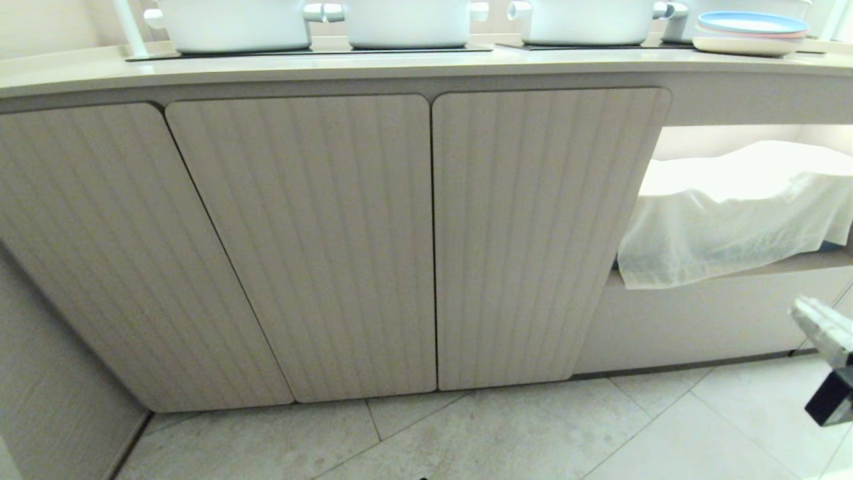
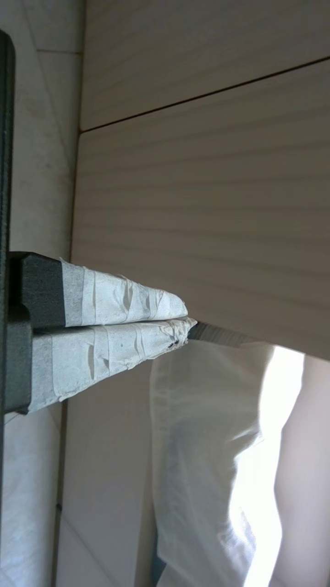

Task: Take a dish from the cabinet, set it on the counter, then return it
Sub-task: Close the cabinet door

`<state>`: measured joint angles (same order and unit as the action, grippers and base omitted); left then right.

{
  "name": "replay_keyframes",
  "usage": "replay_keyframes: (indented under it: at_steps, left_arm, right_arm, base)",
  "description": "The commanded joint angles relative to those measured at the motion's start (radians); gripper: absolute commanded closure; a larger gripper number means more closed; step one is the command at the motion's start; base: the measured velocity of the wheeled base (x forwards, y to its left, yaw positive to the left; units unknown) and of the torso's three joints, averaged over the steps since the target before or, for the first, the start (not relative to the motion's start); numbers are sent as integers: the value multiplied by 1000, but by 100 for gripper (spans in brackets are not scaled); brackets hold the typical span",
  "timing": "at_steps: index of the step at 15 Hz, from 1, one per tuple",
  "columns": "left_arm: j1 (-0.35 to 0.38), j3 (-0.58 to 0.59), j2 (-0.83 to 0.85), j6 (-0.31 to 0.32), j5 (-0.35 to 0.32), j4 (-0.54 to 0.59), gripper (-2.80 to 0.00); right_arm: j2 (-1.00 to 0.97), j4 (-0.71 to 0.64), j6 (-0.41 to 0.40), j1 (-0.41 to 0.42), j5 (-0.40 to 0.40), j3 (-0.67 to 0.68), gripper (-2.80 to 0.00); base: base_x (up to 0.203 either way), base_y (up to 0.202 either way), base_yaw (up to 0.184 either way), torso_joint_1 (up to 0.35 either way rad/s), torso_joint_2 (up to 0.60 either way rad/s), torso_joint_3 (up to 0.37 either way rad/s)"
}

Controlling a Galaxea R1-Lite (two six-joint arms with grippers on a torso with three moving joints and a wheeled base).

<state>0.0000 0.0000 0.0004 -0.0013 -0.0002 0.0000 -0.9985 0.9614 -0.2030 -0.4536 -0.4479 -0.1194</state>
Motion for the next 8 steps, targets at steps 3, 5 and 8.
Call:
replay_keyframes:
  at_steps: [3, 5, 8]
  left_arm:
    - [0, 0, 0, 0, 0, 0, 0]
    - [0, 0, 0, 0, 0, 0, 0]
    - [0, 0, 0, 0, 0, 0, 0]
  right_arm:
    - [106, -24, -2, 201, 188, 99, 0]
    - [203, -155, -3, 302, 292, 114, 0]
    - [352, -373, -5, 344, 331, 119, 0]
  base:
    - [0, 0, 0, 0, 0, 0]
    - [0, 0, 0, 0, 0, 0]
    - [0, 0, 0, 0, 0, 0]
